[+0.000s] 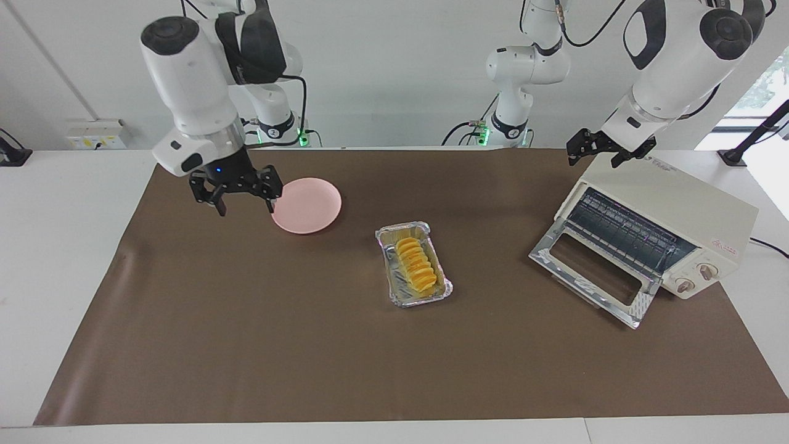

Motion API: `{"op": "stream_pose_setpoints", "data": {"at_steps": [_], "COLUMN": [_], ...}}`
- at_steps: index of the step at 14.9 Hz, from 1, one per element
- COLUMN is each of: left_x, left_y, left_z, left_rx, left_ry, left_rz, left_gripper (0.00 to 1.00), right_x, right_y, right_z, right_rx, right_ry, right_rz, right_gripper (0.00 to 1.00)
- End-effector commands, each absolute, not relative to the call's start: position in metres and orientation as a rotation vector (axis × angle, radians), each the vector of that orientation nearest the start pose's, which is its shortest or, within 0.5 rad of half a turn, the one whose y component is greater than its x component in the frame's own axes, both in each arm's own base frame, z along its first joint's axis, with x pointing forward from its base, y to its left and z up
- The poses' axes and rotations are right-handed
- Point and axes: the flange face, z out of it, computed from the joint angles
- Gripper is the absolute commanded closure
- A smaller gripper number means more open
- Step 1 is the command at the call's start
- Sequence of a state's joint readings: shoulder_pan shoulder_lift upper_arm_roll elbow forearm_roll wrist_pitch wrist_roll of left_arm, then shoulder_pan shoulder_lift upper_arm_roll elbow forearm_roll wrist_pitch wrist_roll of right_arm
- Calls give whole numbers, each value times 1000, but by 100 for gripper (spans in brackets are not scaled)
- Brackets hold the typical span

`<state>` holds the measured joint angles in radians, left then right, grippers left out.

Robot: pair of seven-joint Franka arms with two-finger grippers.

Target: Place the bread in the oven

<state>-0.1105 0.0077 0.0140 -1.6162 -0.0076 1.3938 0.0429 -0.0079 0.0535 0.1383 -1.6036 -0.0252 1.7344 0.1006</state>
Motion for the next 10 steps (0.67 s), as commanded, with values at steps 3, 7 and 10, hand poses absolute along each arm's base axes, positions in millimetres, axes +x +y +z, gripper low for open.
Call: {"op": "stream_pose_setpoints", "data": {"at_steps": [3,7,10], "left_x": [528,528,528], "left_y": [-49,-49,-49], "left_z": [590,590,590], "left_rx": [-3108,-3108,-3108], "left_ry": [222,222,222], "left_rz": [336,336,336], "left_gripper": [0,0,0], "right_x": [536,529,535], "right_y": [23,3,1], "right_z": [639,630,616], "right_rx": [-3171,-3175,-3171], "right_ry": [-23,32,34], "right_rz": [-112,-4,59], "right_gripper": [0,0,0]}}
